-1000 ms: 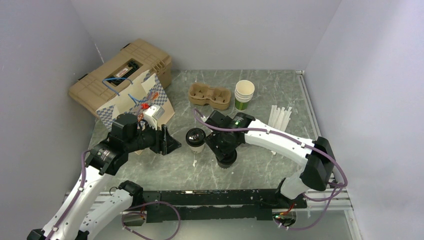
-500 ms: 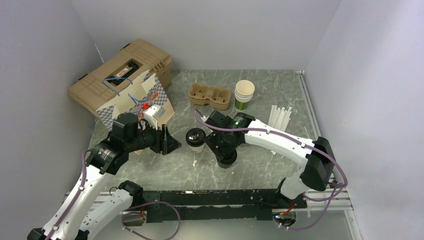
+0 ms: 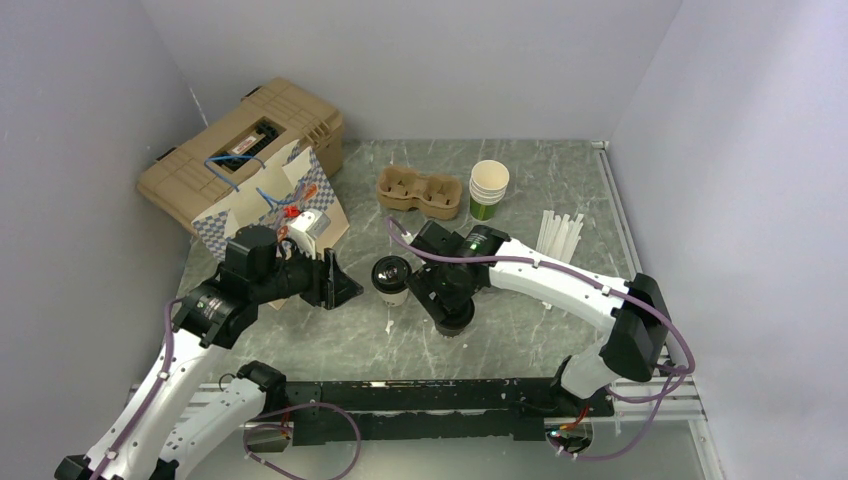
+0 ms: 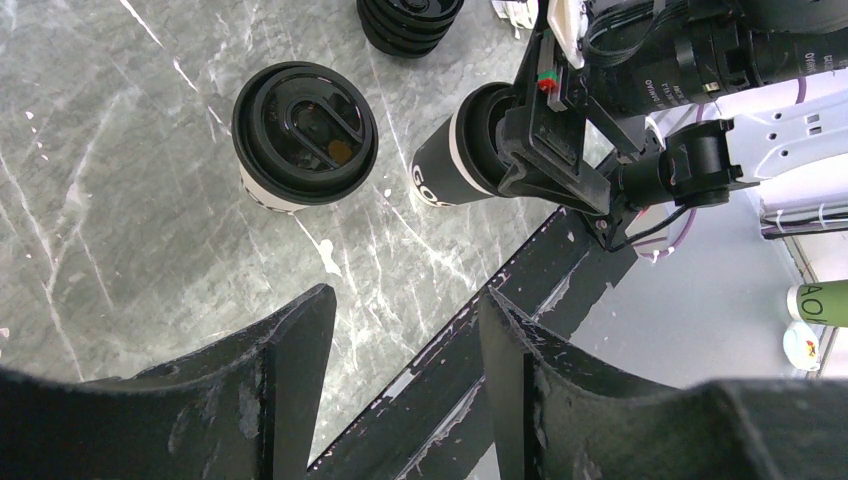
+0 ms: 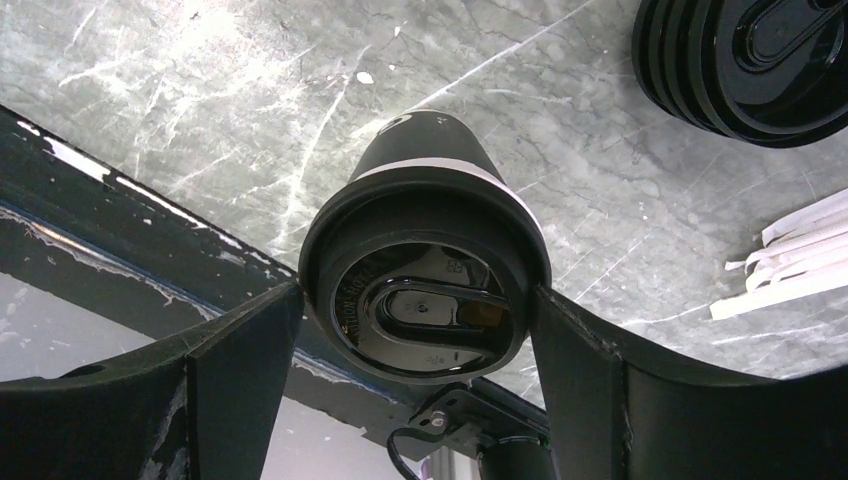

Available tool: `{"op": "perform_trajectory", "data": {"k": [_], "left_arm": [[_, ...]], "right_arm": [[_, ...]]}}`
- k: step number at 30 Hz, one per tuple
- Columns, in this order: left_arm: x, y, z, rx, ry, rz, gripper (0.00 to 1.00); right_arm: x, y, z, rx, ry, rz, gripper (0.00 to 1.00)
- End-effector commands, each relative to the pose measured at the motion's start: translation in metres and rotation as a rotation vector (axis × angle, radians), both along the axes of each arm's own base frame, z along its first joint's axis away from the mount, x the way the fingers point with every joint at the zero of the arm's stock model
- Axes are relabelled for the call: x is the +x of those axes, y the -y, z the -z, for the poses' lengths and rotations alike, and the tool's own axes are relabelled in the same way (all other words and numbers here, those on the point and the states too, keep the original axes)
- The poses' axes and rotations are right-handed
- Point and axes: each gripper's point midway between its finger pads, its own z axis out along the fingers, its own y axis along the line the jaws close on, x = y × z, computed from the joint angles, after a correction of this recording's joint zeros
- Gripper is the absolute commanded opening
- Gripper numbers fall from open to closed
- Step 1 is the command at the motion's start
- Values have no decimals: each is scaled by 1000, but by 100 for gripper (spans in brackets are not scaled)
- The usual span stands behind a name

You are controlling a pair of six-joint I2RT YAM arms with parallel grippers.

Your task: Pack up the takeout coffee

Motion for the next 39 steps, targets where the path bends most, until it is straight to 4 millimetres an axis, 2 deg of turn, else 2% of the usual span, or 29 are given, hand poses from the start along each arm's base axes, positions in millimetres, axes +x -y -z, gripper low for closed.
{"op": "perform_trajectory", "data": {"k": [1, 11, 16, 21, 25, 31, 35, 39], "left_arm": [[4, 2, -9, -12, 48, 13, 60], [4, 3, -8, -15, 41, 12, 60], [4, 8, -10, -31, 25, 34, 59], [5, 10, -17, -32, 2, 36, 59], [9, 15, -22, -54, -37, 16, 61], [7, 42, -15, -56, -82, 44, 68], [-3, 78, -2, 8, -90, 87, 69], [-5, 108, 14, 53, -143, 96, 68]], "right_arm": [[8, -9, -22, 70, 51, 20, 88], [13, -12, -44, 119, 93, 42, 92], [15, -5, -58, 134, 137, 68, 92], [15, 5, -70, 165, 186, 105, 85], [15, 16, -74, 184, 219, 142, 75], [12, 31, -71, 186, 239, 186, 61], [12, 33, -66, 198, 236, 195, 51], [13, 36, -57, 199, 223, 199, 43]]}}
